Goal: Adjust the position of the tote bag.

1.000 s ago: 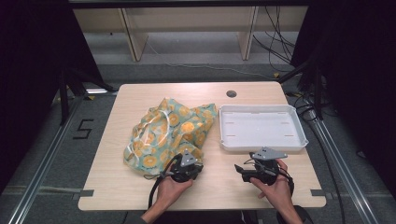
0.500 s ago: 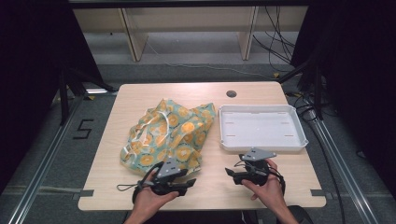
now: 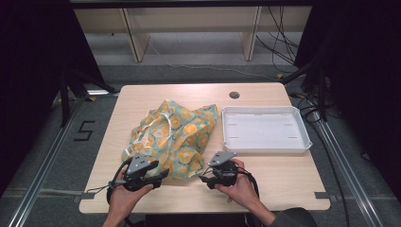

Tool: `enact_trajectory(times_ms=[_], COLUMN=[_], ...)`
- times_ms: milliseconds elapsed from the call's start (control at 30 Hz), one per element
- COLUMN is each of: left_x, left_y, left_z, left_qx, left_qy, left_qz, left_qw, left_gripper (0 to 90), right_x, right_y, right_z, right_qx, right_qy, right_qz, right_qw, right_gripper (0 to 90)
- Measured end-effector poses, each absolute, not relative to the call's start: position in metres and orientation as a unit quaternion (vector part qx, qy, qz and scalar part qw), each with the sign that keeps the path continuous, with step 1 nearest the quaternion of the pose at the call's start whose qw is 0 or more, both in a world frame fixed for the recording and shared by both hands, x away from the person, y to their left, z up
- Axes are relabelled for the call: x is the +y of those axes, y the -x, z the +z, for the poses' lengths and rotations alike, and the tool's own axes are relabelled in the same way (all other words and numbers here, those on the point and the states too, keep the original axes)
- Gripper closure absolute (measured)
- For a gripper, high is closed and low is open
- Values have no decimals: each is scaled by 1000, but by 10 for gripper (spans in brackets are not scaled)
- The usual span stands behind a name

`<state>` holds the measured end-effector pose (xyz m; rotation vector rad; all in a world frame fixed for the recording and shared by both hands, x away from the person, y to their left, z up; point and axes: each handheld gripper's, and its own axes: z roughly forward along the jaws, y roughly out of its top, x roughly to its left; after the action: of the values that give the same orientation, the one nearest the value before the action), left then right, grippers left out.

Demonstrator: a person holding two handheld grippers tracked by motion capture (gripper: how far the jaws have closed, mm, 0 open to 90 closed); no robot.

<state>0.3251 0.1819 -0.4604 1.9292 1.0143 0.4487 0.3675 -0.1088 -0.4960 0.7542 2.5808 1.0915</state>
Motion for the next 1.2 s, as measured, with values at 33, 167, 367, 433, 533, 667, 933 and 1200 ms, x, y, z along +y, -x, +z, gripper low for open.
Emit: enact_trajectory(times_ms=[33,167,367,433,533,667,933,1200], left_x=[185,195,214,227,242,253,260,243], left_y=[-327,-331,-340,-347,-357,-369,-404,-439], left_z=[-459,-457,-458,-459,-463,-469,-482,-498], left_qx=[410,420,445,463,488,521,550,539], left_qy=[-775,-769,-754,-746,-734,-720,-721,-750], left_qz=[184,191,198,207,205,197,186,186], left_qw=[443,442,441,431,424,414,378,336], left_gripper=[455,445,406,388,367,341,285,364], right_x=[-100,-93,-97,-106,-116,-127,-144,-144], right_y=[-370,-376,-386,-386,-389,-393,-403,-404], right_z=[-500,-503,-501,-493,-487,-485,-483,-483], right_qx=[889,896,910,909,907,904,906,907], right_qy=[-258,-254,-209,-209,-206,-221,-237,-228], right_qz=[358,342,319,311,311,303,288,290], right_qw=[124,126,166,180,196,204,202,204], right_gripper=[465,591,900,900,900,900,900,900])
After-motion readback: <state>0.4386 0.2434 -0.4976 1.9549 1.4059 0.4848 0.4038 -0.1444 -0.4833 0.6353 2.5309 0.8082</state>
